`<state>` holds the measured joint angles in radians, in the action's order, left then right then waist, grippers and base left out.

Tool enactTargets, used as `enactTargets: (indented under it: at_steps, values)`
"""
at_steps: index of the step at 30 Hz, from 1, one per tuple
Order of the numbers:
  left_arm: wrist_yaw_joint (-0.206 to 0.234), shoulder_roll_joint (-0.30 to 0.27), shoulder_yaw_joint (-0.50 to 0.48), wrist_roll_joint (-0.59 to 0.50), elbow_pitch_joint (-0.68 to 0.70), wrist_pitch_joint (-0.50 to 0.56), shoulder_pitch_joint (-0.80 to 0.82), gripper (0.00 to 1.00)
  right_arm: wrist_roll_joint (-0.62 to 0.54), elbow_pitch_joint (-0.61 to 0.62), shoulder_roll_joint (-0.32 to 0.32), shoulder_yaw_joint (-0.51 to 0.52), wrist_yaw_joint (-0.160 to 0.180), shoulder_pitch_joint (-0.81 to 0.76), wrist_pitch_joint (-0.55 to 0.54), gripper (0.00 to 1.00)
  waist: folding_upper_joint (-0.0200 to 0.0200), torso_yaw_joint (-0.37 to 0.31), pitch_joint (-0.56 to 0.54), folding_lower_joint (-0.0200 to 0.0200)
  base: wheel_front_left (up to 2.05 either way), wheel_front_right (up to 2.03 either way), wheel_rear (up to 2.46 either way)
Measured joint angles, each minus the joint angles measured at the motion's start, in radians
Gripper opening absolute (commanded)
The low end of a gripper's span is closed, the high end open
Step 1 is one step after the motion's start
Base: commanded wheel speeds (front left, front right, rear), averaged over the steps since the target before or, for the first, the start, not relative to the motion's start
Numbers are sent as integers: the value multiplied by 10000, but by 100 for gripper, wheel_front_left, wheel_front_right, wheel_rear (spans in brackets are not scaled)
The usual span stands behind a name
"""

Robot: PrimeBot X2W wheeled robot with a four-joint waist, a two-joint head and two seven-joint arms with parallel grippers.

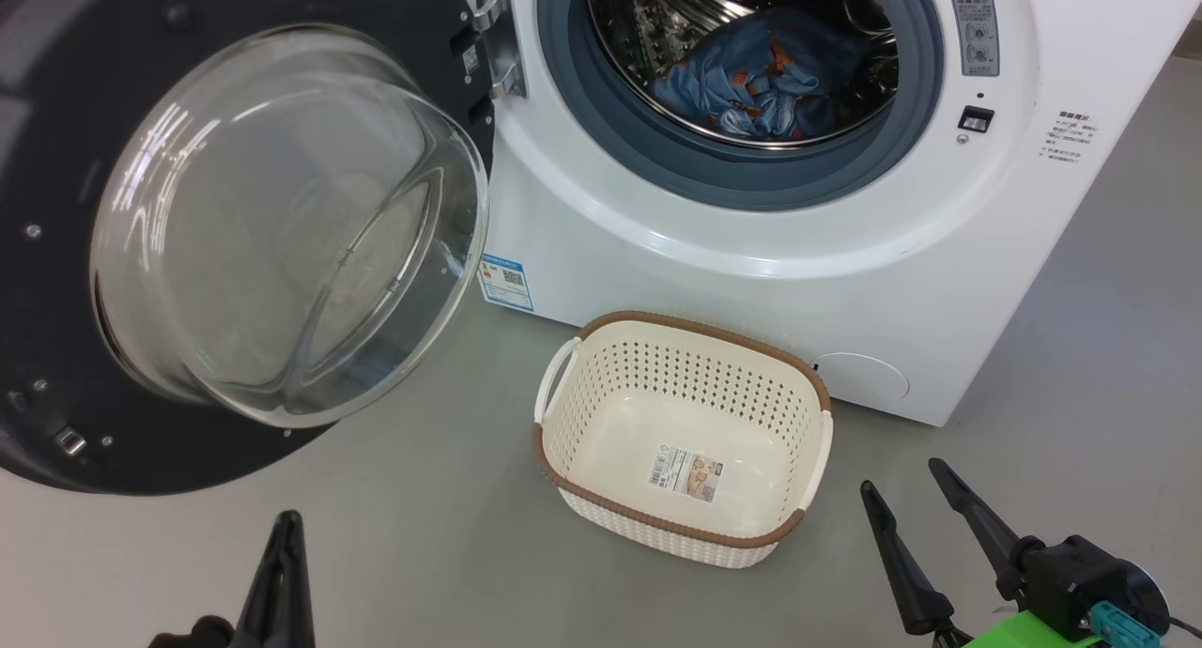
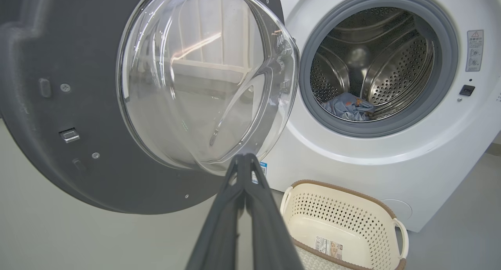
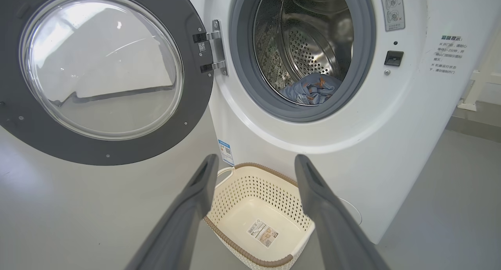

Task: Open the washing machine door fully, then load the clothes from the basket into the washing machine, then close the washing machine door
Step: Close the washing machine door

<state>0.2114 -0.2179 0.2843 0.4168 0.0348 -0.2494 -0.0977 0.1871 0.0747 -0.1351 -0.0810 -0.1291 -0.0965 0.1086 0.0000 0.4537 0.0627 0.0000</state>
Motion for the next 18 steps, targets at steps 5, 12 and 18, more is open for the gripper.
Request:
enactTargets:
  at_steps: [5,12,18]
  values:
    - [-619,303,-136,951,215,0,0,0,0,35,0,13,0,-1,-4,100,0,22,19,0,0,0,0]
    - [-2337,1149,-1179,4449,1034,0,0,0,0,134,-33,54,0,-2,-33,100,0,66,109,0,0,0,0]
    - [-3139,1570,-2447,9173,2171,71,31,0,0,272,-94,84,0,-2,-107,100,1,79,219,0,0,0,0]
